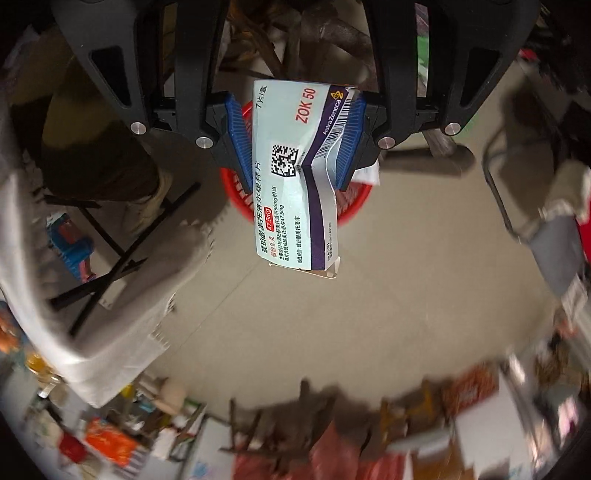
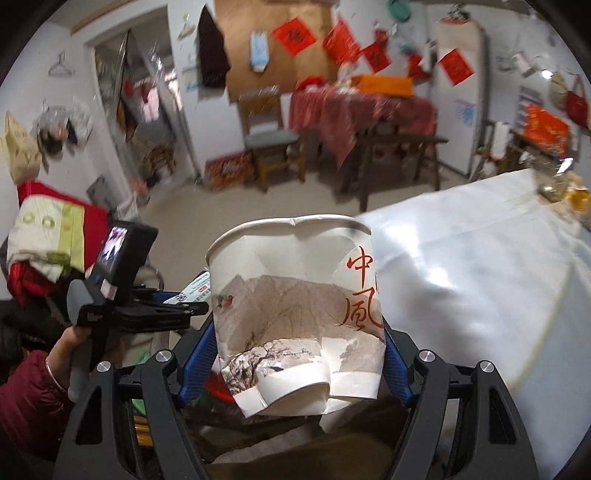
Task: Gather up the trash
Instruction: 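Open the left tool over the wastebasket while the right tool drops the paper cup in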
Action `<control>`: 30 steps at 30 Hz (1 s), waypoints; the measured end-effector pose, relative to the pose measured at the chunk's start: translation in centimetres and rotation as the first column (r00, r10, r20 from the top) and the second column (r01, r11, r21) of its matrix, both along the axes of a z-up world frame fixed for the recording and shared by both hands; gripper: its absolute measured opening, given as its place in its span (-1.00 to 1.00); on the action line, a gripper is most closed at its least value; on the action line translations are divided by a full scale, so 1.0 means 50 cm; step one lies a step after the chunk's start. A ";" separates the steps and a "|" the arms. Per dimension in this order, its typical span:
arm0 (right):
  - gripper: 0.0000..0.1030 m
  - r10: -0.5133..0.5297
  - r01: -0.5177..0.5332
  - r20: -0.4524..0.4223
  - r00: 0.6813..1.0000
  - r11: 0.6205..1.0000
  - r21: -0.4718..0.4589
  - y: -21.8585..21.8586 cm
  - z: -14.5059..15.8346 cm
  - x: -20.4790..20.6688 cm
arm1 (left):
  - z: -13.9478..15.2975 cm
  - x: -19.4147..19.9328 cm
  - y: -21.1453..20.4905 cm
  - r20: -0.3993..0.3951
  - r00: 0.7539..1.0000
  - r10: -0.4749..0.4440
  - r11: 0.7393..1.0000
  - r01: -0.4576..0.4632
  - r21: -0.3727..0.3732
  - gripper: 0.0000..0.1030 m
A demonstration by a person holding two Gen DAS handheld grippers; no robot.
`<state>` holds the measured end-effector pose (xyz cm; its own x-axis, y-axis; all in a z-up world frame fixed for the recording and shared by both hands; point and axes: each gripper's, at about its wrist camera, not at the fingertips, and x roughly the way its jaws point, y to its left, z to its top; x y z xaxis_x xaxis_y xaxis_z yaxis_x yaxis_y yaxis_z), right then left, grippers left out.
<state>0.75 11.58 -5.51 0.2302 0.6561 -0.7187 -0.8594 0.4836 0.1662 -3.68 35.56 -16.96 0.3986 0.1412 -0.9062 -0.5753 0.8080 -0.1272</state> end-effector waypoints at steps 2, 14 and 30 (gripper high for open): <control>0.48 0.025 -0.026 -0.018 1.000 0.999 -0.033 0.038 -0.027 -0.007 | -0.023 -0.005 0.023 0.007 1.000 0.028 0.998 -0.028 -0.050 0.40; 0.48 0.145 -0.171 -0.141 0.979 0.965 -0.199 0.193 -0.197 -0.057 | -0.008 -0.044 0.140 -0.010 0.959 0.282 0.959 -0.282 0.020 0.73; 0.72 0.155 -0.205 -0.237 0.959 0.958 -0.200 0.217 -0.272 -0.055 | -0.019 -0.076 0.076 -0.112 0.969 0.218 0.968 -0.200 0.151 0.74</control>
<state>-1.98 22.43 -19.10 -0.0541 0.4914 -0.8693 -0.8905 0.3700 0.2646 -7.45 39.34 -17.89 0.2297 0.3360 -0.9134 -0.7375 0.6725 0.0619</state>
